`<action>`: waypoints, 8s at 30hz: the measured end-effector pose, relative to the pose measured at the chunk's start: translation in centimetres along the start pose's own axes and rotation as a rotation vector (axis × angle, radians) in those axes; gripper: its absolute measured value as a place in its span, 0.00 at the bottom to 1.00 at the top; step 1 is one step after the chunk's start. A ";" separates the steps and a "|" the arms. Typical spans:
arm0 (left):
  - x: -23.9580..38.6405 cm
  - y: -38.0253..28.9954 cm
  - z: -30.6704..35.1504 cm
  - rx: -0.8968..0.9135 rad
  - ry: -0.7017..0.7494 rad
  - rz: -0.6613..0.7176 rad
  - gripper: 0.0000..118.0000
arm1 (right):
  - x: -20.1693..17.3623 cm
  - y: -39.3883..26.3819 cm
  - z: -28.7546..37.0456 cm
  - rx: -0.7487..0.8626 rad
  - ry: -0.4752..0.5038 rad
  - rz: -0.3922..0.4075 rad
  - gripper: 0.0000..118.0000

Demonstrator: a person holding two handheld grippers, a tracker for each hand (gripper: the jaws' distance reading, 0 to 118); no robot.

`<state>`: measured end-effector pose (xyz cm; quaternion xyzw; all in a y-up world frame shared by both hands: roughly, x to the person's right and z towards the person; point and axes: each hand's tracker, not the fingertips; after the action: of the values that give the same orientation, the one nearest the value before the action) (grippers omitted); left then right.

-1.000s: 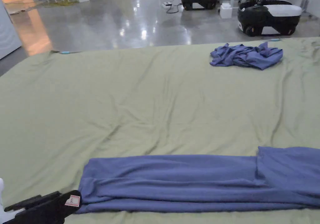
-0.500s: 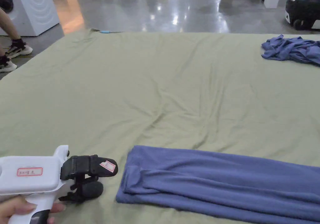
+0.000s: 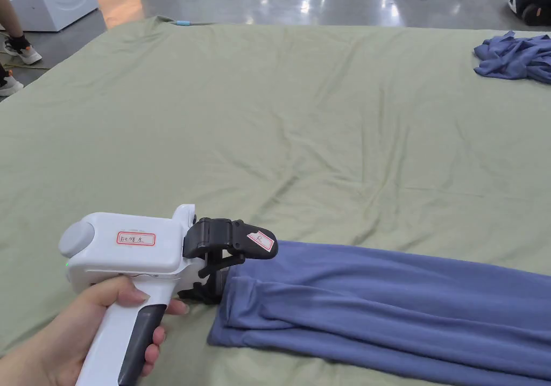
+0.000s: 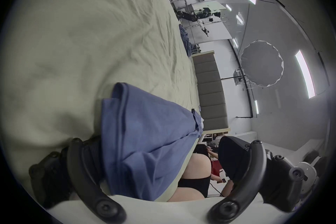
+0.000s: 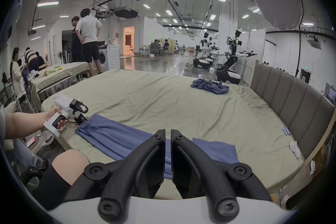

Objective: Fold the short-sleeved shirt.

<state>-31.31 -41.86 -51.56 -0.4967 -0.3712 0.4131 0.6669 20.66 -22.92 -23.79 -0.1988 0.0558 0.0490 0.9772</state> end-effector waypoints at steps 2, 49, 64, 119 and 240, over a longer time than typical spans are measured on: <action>0.5 -0.1 -0.2 -0.029 0.040 -0.039 0.79 | 0.0 -0.1 -0.1 -0.002 0.012 -0.003 0.07; 16.4 -2.4 -15.6 -0.176 0.605 -0.186 0.32 | 4.8 -6.0 4.7 0.076 0.026 -0.183 0.07; 17.4 -7.1 -19.4 -0.142 0.765 -0.344 0.09 | 5.1 -6.3 5.4 0.045 0.040 -0.192 0.07; 7.3 0.8 12.5 0.135 0.607 0.009 0.08 | 0.3 -3.3 3.4 -0.010 0.079 -0.054 0.07; 7.0 1.9 26.7 0.627 1.718 -0.564 1.00 | -9.7 -0.7 -14.1 -0.360 0.585 -0.187 0.02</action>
<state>-53.11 -25.60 -46.68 -0.3213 0.2667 -0.1877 0.8890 9.94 -29.86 -35.17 -0.3778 0.3051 -0.0907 0.8694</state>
